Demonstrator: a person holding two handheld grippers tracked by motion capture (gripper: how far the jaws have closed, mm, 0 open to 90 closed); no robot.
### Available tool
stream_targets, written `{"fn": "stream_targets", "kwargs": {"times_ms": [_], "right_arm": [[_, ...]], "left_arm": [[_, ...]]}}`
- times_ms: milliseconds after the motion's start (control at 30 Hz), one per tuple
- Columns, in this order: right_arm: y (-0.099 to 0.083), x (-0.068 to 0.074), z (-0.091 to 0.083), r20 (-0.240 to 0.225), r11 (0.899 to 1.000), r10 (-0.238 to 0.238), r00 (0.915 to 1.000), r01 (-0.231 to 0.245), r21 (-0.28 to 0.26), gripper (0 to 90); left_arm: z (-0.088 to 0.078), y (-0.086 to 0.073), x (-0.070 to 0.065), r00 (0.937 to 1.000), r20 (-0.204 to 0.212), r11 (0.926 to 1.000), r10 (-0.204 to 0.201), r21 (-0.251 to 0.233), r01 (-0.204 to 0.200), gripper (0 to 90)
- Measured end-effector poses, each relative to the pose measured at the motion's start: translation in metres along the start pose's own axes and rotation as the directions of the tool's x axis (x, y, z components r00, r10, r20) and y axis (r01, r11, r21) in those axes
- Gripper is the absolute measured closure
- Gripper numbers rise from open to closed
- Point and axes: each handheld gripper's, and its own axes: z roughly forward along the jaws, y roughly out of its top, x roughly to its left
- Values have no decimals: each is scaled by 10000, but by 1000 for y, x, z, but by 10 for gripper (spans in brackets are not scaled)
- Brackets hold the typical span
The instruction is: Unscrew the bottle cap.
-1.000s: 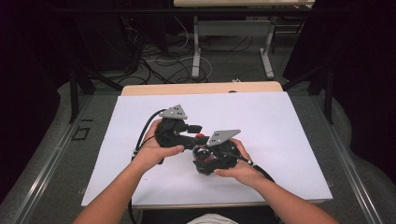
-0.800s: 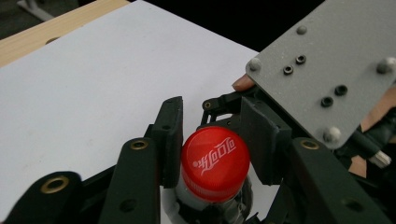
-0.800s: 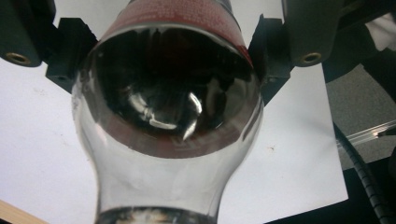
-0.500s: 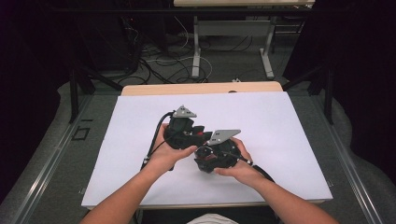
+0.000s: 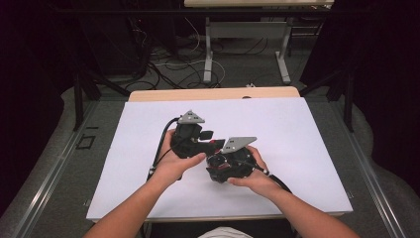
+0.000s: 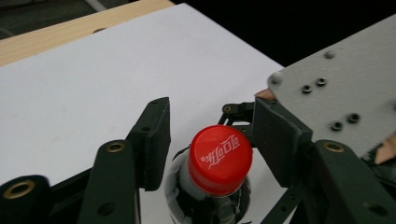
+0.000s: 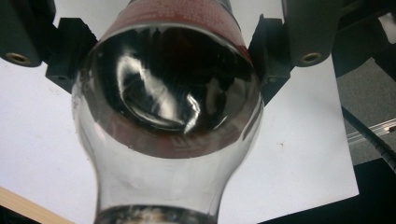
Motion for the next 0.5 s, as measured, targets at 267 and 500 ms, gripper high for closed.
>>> {"fn": "stream_targets", "kwargs": {"times_ms": [267, 500], "right_arm": [[-1, 0, 1, -148, 9999, -16, 9999, 14, -103, 300], [-1, 1, 1, -299, 9999, -115, 9995, 112, -71, 300]], "left_arm": [[-9, 0, 12, 9841, 1189, 9910, 1321, 56, -1337, 440], [-7, -4, 21, 9736, 1703, 9860, 1519, 419, -1612, 485]]}}
